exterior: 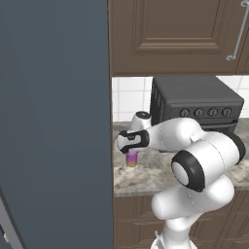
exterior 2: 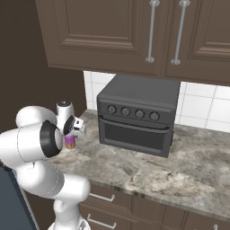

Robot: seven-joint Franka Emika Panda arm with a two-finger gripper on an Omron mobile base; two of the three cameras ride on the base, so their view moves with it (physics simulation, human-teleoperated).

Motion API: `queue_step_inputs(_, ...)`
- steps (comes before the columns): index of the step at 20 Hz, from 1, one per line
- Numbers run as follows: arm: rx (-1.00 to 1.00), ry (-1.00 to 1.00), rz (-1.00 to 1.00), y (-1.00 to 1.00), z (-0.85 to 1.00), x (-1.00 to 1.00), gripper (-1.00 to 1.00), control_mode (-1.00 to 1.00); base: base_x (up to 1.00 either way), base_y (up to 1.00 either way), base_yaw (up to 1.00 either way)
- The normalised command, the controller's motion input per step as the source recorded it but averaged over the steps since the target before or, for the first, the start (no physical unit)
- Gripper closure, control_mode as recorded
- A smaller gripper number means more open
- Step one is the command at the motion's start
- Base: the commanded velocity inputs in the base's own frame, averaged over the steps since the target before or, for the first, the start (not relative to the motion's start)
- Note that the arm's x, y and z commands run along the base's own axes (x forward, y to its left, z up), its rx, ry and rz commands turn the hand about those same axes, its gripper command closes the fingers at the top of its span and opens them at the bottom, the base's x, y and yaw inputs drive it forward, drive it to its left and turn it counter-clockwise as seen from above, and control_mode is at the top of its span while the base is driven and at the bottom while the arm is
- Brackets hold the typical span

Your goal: Four empty soda cans are scattered around the kitchen. Gather all the cans and cluster them next to the stove for recycling.

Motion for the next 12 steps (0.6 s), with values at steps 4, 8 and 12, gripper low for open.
queue_step_inputs(4,0.01,-0.04,0.03,-0.13,0.34,-0.42,1.00,-1.00,0.00,0.00,0.00)
queue_step_inputs(8,0.01,-0.10,0.04,-0.44,0.71,-0.99,1.00,-1.00,0.00,0.00,0.00)
queue_step_inputs(12,0.00,-0.09,0.05,-0.61,0.80,-0.87,1.00,-1.00,0.00,0.00,0.00)
